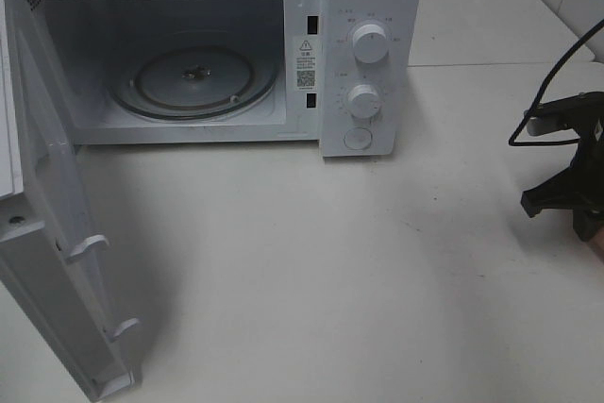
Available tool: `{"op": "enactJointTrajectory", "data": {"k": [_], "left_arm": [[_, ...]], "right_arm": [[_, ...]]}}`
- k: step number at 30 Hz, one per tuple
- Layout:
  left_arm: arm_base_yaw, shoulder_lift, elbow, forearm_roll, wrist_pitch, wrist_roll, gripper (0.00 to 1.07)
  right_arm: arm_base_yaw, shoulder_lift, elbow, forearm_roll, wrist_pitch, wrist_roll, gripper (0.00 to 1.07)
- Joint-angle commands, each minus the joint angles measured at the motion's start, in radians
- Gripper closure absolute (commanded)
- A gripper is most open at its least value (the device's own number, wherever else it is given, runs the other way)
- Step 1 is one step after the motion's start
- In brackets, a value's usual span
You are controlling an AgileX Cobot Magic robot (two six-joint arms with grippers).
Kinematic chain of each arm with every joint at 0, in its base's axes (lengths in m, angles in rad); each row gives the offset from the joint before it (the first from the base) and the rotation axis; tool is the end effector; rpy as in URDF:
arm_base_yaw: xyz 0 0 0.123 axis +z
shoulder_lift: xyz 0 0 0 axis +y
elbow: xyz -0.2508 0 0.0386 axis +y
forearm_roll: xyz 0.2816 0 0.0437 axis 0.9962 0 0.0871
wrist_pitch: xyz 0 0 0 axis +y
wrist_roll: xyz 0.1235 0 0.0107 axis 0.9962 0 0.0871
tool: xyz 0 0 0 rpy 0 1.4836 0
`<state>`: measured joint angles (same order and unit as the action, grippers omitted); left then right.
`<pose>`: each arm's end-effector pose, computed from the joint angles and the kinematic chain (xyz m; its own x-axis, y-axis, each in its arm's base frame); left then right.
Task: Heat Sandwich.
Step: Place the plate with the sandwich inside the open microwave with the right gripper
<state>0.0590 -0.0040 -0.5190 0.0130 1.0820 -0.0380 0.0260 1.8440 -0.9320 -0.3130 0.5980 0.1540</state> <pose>0.0813 0.0062 0.2827 -0.4512 -0.0586 -0.8905 -0.0836 0.9962 -0.0232 0.3329 -0.0129 0.0378 -0.9798 -0.1310 -0.1508 -0.1017 0.9769 -0.1881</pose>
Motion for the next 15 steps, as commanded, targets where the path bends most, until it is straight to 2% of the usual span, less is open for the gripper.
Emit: {"op": "enactJointTrajectory", "data": {"k": [1,9,15], "left_arm": [[-0.007,-0.004,0.003,0.0,-0.013,0.001,0.36],[-0.007,-0.004,0.003,0.0,-0.013,0.001,0.36],[-0.007,-0.004,0.003,0.0,-0.013,0.001,0.36]], "right_arm": [[0.004,-0.015,0.008,-0.007,0.038,0.006,1.07],[0.047,-0.06,0.008,-0.059,0.083,0.005,1.07],[0.047,-0.086,0.008,-0.073,0.116,0.014,1.07]]}}
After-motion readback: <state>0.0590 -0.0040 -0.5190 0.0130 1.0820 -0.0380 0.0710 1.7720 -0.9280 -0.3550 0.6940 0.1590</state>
